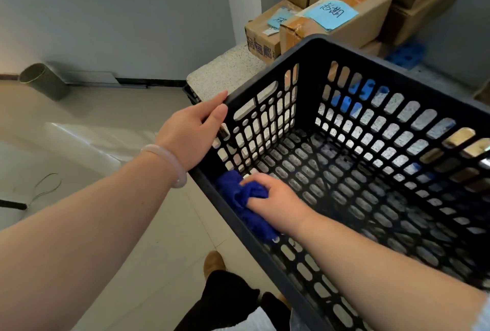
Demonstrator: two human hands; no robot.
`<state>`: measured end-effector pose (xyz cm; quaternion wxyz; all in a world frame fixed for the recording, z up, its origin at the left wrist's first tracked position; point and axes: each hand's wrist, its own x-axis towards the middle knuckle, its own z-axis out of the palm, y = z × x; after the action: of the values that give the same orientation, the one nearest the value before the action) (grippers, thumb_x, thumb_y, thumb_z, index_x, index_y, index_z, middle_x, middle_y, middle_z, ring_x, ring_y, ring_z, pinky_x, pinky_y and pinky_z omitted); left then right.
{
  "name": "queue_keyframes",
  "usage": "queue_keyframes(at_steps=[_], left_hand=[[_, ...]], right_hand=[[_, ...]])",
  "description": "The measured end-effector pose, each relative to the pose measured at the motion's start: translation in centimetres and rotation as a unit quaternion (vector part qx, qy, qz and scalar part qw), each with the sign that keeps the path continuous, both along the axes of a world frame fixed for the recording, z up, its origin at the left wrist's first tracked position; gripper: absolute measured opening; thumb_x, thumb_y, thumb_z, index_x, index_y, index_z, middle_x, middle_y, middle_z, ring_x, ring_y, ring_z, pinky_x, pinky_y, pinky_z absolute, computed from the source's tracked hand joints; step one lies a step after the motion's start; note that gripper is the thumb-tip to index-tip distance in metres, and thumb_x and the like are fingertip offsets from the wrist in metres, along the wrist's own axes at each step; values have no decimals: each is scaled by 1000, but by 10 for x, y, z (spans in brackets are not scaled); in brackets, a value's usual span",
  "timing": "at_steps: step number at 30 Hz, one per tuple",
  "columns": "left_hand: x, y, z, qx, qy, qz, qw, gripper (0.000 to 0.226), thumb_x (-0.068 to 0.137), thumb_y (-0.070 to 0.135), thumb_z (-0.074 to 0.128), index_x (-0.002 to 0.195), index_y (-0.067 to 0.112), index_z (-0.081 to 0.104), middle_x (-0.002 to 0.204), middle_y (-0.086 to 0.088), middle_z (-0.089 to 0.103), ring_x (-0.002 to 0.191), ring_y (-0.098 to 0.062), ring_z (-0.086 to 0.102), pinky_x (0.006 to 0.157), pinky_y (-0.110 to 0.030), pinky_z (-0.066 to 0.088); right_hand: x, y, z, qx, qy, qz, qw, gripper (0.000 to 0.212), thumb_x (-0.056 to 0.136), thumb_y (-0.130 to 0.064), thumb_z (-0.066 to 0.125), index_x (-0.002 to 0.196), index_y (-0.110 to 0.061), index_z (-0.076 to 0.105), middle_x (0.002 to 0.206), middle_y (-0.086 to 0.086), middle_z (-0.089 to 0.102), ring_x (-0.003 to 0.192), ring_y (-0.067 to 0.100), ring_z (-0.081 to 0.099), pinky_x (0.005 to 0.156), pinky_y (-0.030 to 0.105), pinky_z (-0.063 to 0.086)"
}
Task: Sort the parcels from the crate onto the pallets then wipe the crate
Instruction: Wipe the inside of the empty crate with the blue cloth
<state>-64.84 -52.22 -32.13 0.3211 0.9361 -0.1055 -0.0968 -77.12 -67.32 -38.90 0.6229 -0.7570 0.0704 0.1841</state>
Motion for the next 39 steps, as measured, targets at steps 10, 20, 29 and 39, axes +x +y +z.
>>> queue_keyframes(at_steps=[10, 20, 29, 39], left_hand=[[-1, 0, 0, 13, -18, -1, 1000, 42, 87, 68, 37, 129, 66, 41, 114, 24, 65, 101, -7, 65, 97, -38, 50], [-2, -1, 3, 10, -2, -2, 1000, 52, 74, 78, 34, 125, 70, 39, 117, 17, 66, 108, -11, 63, 101, -38, 47], [-2, -2, 2, 6, -12, 7, 1000, 47, 79, 75, 38, 125, 69, 41, 115, 23, 65, 101, -9, 66, 98, -40, 49], [-4, -5, 4, 0, -19, 13, 1000, 36, 95, 56, 47, 131, 60, 47, 96, 33, 61, 80, 1, 69, 93, -36, 52]], right_hand=[[-1, -7, -58, -58, 123, 28, 990, 26, 92, -20, 60, 116, -28, 65, 103, -5, 62, 98, 15, 60, 82, 24, 46], [-17, -25, 29, 200, 95, 25, 975, 36, 73, -39, 82, 106, -30, 69, 105, 2, 73, 100, 22, 70, 94, 43, 54], [-13, -17, 17, 96, 29, 17, 995, 25, 84, -20, 74, 100, -37, 66, 91, -10, 68, 85, 4, 66, 81, 24, 52], [-11, -10, -73, -128, 145, 8, 981, 36, 86, -19, 64, 120, -29, 61, 114, 5, 60, 98, 21, 61, 94, 39, 51]])
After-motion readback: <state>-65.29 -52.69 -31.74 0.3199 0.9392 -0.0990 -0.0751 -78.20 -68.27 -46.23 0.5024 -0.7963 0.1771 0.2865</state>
